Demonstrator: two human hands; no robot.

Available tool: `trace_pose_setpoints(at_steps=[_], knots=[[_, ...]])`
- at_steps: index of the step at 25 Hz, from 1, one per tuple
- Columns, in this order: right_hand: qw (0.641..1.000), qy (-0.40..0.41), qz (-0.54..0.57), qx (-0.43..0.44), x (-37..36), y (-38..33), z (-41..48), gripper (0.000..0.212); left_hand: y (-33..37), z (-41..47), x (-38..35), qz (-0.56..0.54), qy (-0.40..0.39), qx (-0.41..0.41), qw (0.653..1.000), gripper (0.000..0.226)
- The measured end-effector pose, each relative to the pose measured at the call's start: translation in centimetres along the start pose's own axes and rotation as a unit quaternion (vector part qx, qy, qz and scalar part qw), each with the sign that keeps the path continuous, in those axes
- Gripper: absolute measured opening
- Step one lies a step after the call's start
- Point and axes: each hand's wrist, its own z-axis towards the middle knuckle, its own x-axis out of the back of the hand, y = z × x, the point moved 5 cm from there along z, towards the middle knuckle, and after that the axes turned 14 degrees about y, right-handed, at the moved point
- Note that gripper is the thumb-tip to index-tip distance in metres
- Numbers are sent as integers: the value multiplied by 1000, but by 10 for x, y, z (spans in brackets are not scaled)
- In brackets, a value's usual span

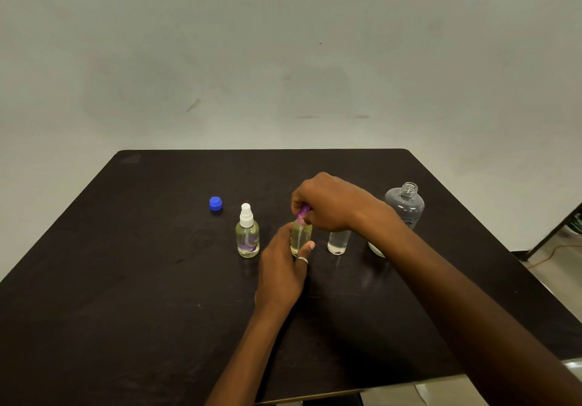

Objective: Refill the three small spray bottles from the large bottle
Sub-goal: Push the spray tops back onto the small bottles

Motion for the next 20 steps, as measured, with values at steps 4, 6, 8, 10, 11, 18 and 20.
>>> trace_pose_setpoints(at_steps=[4,6,8,10,11,18,20], knots=[[999,8,-41,-8,0,0,1,9,0,0,1,1,0,4,1000,28],[998,13,-66,-13,0,0,0,18,1,0,1,5,1,2,1000,26],[995,24,-91,-14,-1,-1,-1,24,2,0,1,7,4,-1,1000,24],[994,26,-106,-17,-3,-1,-2,30,1,0,1,8,3,-1,1000,23],[994,24,-103,-22,-3,0,-2,33,1,0,1,8,0,1,1000,22],[999,-40,13,22,2,-1,-4,24,0,1,0,0,-3,15,1000,25],[999,-29,16,26,2,-3,-3,23,-1,1,0,2,-5,16,1000,25]])
